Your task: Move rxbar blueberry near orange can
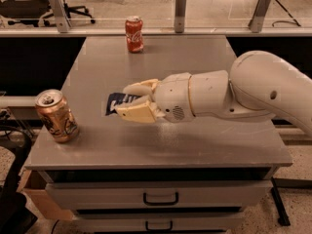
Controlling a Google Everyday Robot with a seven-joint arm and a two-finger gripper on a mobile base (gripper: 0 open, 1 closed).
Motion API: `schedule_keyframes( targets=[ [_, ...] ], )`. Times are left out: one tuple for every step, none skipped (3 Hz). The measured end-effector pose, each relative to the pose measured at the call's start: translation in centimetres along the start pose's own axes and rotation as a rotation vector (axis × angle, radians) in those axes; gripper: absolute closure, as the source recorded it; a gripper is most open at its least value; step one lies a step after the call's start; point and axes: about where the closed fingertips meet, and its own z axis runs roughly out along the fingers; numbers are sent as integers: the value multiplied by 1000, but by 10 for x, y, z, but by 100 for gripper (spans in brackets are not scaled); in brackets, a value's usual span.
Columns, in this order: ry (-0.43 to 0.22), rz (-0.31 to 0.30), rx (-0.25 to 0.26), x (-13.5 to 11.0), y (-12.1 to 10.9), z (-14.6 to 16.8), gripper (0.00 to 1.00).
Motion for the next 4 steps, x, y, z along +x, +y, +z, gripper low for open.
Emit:
schedule_keyframes(
  targets=[
    [1, -3, -3, -1, 2, 2, 37],
    [2, -6, -6, -3, 3, 3, 15],
    [3, -9, -9, -4, 5, 4, 0],
    [3, -9, -9, -4, 5, 4, 0]
  ],
)
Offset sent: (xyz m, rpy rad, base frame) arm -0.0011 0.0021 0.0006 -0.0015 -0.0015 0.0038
